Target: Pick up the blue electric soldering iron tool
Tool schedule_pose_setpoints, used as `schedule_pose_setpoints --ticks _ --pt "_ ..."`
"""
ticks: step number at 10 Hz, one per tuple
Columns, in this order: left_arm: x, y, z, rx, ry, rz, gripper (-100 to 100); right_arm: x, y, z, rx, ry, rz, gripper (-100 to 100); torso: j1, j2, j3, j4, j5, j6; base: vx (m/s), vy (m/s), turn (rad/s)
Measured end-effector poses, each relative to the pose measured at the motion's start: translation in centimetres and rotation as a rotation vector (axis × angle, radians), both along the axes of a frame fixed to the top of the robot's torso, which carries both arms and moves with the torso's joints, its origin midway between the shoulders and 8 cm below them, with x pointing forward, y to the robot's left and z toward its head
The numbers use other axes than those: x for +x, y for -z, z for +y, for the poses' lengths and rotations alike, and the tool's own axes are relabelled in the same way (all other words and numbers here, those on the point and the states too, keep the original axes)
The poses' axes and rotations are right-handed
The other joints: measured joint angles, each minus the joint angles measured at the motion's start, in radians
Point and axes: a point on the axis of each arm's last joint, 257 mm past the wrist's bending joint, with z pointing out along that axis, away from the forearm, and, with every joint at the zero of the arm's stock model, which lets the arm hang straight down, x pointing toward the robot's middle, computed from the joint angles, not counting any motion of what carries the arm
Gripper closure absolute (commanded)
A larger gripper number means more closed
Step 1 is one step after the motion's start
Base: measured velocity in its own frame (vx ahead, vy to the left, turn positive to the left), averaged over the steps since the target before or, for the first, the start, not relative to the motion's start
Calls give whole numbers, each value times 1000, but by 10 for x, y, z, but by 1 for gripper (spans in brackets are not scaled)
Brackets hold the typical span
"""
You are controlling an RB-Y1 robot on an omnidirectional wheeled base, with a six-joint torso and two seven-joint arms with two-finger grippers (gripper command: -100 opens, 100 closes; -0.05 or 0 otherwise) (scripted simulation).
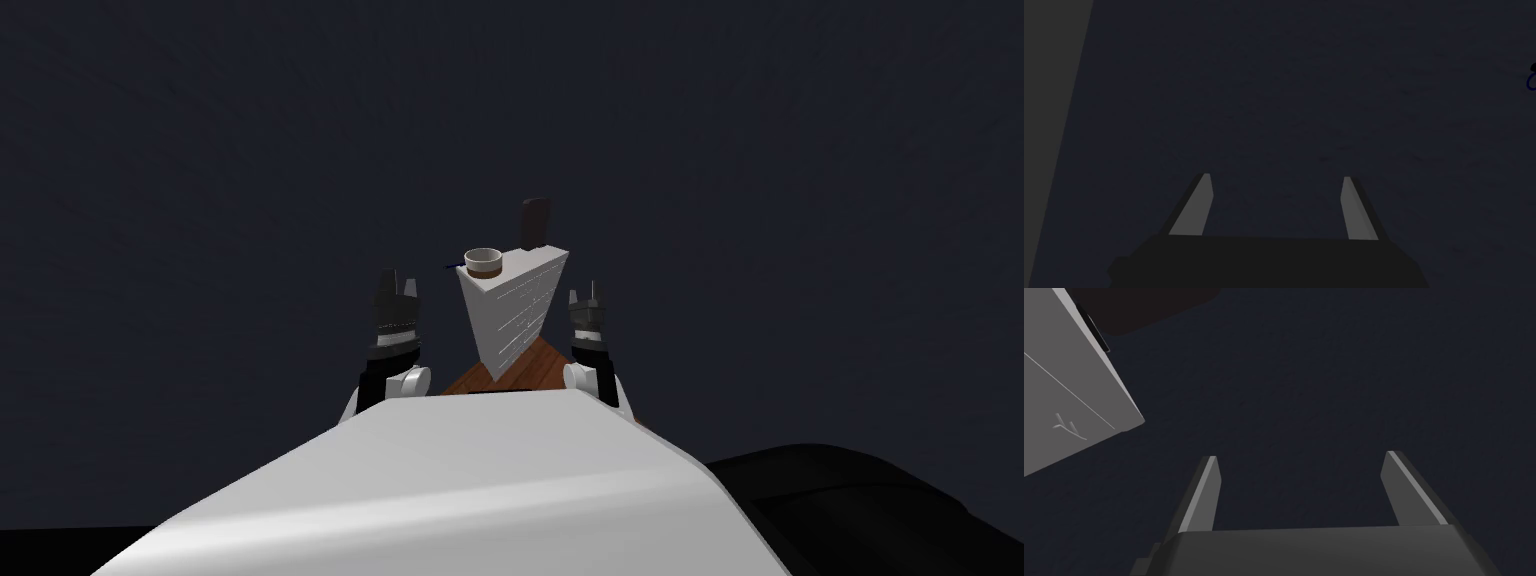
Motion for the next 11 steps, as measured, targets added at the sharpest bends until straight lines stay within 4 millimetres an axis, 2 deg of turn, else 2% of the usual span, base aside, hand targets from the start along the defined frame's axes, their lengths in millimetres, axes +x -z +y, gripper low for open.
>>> schedule_pose_setpoints --ticks 3,11 --pt "5 5 -10 68 41 35 -100 0 0 0 0 0 0 0 1 1 1 0 0 0 -21 16 -68" --pt "31 38 -29 141 111 205 -100 0 0 0 0 0 0 0 2 2 1 0 1 0 -27 28 -101"
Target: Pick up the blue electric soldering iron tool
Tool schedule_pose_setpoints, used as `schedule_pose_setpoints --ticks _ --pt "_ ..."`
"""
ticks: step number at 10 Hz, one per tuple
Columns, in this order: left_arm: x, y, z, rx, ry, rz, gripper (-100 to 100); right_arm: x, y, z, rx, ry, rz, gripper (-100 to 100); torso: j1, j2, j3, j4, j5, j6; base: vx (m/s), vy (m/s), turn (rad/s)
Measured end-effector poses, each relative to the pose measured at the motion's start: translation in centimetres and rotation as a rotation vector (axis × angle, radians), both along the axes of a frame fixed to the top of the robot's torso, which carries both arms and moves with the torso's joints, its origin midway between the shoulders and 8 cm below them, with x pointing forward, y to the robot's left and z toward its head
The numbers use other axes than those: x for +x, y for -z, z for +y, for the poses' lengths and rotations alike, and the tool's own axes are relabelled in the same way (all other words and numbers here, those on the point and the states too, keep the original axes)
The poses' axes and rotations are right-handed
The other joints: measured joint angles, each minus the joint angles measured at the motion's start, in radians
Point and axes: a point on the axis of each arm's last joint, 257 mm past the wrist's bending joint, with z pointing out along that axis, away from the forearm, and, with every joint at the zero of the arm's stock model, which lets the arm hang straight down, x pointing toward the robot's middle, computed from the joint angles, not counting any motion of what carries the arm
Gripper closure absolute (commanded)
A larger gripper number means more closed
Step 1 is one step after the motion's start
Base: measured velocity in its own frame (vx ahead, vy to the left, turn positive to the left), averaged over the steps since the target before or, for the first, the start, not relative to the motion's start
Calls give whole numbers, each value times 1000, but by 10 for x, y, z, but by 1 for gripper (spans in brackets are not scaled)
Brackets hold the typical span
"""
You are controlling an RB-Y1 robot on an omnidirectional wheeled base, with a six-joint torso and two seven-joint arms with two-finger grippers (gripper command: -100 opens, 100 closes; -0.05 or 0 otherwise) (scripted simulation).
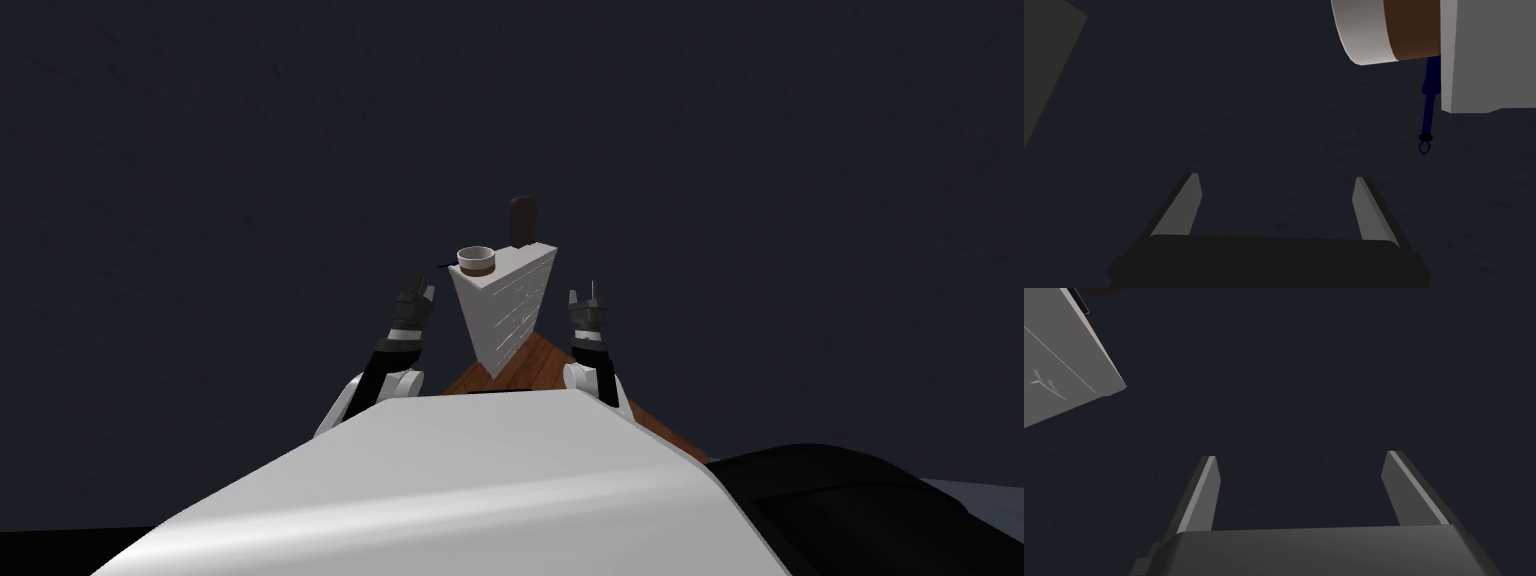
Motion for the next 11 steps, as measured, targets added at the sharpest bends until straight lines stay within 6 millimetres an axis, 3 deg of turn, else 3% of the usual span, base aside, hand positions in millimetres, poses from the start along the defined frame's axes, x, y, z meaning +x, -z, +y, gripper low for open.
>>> schedule_pose_setpoints --ticks 11 --pt "30 42 -2 -19 -17 226 -100 0 0 0 0 0 0 0 0 -4 -2 -1 0 0 8 26 -75"
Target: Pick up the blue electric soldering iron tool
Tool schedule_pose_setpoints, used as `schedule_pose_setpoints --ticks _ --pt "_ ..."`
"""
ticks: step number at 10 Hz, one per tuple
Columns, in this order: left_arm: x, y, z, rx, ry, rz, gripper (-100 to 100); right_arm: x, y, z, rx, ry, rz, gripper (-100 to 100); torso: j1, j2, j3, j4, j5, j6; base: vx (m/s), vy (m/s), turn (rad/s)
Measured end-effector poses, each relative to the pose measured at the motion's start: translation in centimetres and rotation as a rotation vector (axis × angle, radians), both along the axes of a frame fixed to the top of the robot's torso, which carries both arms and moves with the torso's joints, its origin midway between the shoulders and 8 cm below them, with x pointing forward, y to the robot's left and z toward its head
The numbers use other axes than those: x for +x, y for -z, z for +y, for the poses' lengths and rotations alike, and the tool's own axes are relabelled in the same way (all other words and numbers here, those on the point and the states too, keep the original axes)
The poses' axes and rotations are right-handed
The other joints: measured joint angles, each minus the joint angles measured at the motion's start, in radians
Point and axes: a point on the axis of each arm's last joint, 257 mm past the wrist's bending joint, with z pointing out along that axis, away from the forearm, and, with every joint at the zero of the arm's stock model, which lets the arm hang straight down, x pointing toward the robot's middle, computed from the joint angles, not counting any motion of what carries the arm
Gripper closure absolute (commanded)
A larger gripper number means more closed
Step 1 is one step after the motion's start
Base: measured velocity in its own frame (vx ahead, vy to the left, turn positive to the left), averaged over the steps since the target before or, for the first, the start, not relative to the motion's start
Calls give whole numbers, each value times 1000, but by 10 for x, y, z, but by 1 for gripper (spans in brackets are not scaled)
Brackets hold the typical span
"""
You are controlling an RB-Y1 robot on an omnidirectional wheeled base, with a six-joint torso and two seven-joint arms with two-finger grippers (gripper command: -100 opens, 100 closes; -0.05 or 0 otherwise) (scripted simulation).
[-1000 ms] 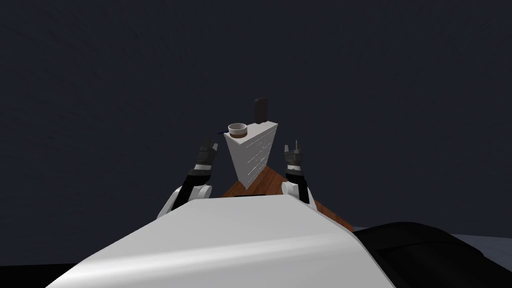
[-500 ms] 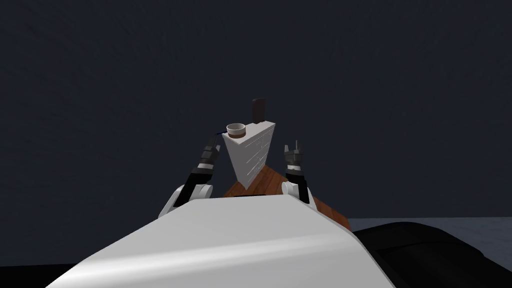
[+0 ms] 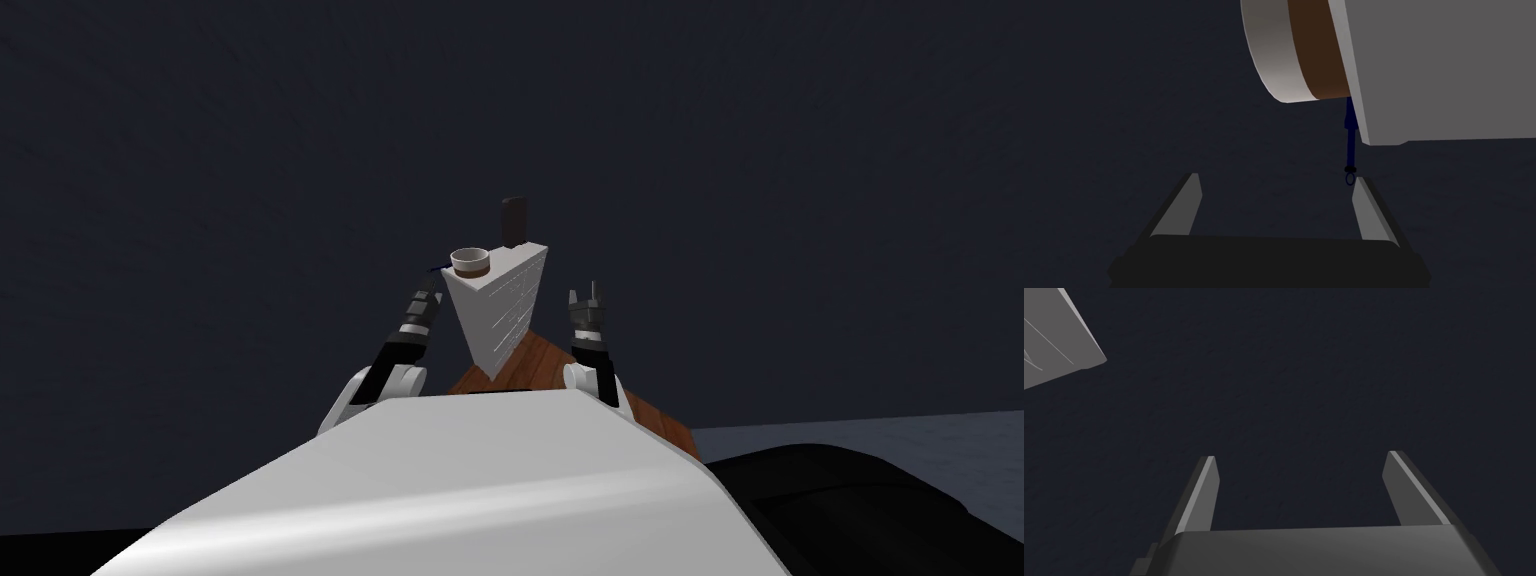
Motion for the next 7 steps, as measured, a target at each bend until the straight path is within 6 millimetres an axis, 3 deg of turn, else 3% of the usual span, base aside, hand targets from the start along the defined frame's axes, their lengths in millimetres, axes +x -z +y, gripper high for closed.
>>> schedule_pose_setpoints --ticks 7 --pt "14 12 13 -12 -36 106 -100 0 0 0 0 0 0 0 0 -3 -2 -1 0 0 51 30 -32"
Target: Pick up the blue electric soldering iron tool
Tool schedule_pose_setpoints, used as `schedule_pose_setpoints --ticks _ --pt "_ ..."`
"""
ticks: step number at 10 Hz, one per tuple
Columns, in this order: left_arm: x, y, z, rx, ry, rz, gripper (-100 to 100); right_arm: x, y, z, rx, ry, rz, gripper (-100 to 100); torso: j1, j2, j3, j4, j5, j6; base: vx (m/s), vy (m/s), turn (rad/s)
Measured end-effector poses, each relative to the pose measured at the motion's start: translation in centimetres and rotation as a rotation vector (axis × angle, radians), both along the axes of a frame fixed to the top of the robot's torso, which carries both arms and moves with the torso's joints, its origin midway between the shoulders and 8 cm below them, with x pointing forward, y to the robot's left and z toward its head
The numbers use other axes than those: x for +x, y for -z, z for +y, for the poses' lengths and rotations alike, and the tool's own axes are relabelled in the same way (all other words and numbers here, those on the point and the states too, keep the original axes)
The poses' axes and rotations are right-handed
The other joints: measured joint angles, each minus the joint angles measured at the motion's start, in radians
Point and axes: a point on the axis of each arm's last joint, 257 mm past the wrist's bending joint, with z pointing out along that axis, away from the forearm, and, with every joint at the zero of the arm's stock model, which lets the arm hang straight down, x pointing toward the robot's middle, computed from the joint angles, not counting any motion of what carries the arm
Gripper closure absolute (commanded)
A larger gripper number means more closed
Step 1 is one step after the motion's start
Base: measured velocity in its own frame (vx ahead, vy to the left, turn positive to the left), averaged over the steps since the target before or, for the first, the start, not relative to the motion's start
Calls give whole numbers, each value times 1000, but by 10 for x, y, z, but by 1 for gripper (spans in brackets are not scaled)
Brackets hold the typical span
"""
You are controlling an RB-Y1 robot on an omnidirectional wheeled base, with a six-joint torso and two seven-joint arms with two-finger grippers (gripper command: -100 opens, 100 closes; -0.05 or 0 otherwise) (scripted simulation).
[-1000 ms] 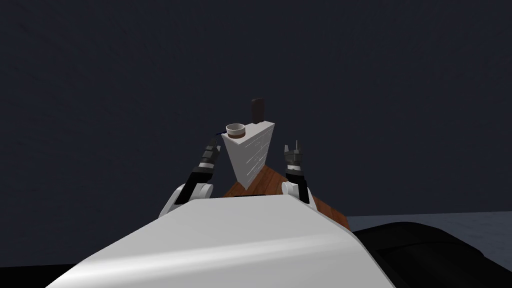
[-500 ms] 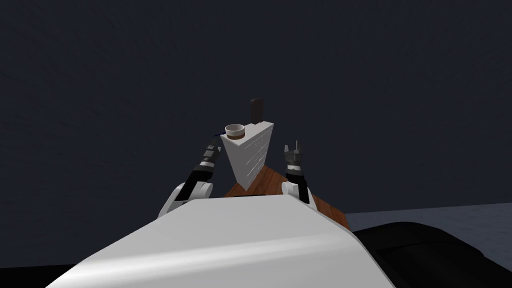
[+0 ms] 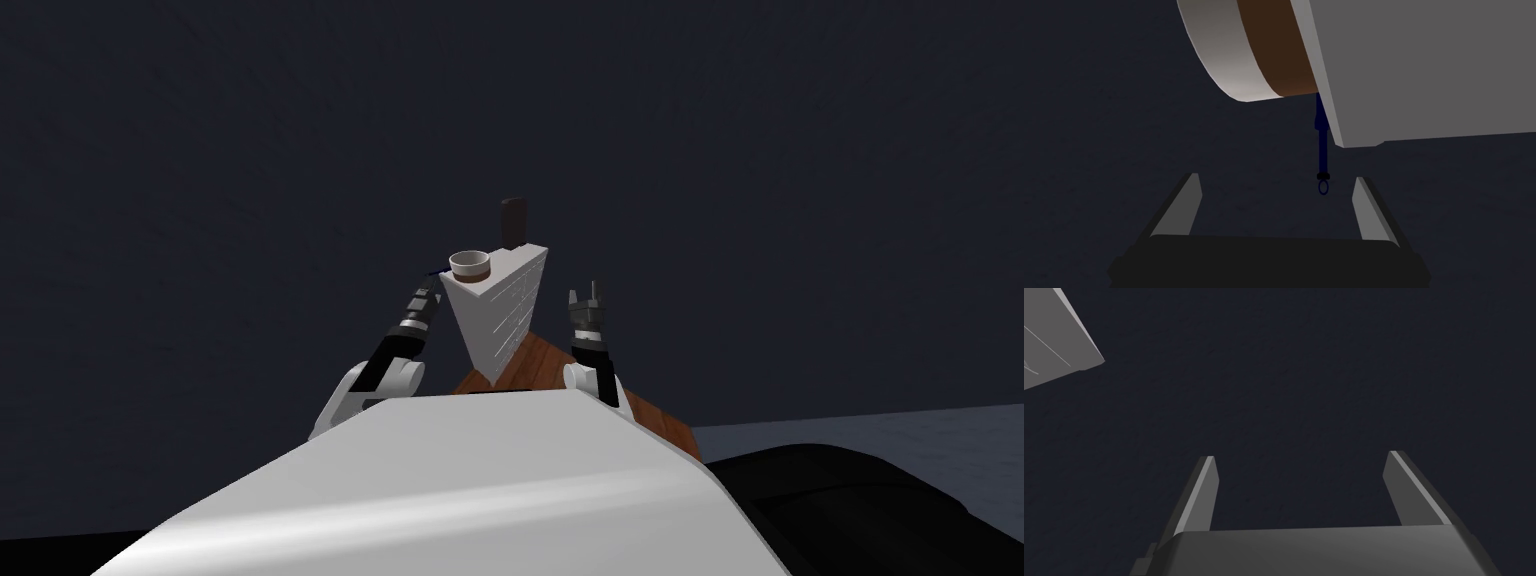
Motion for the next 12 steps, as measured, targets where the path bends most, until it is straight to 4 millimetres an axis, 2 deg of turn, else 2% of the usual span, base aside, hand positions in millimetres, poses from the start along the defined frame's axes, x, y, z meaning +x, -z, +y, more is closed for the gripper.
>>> schedule_pose_setpoints --ticks 6,12 --pt "9 2 17 -38 -51 79 -100 0 0 0 0 0 0 0 1 -1 0 0 0 0 67 43 -9" --pt "13 0 30 -161 -111 125 -100 0 0 0 0 0 0 0 -2 5 3 1 0 0 3 7 -12"
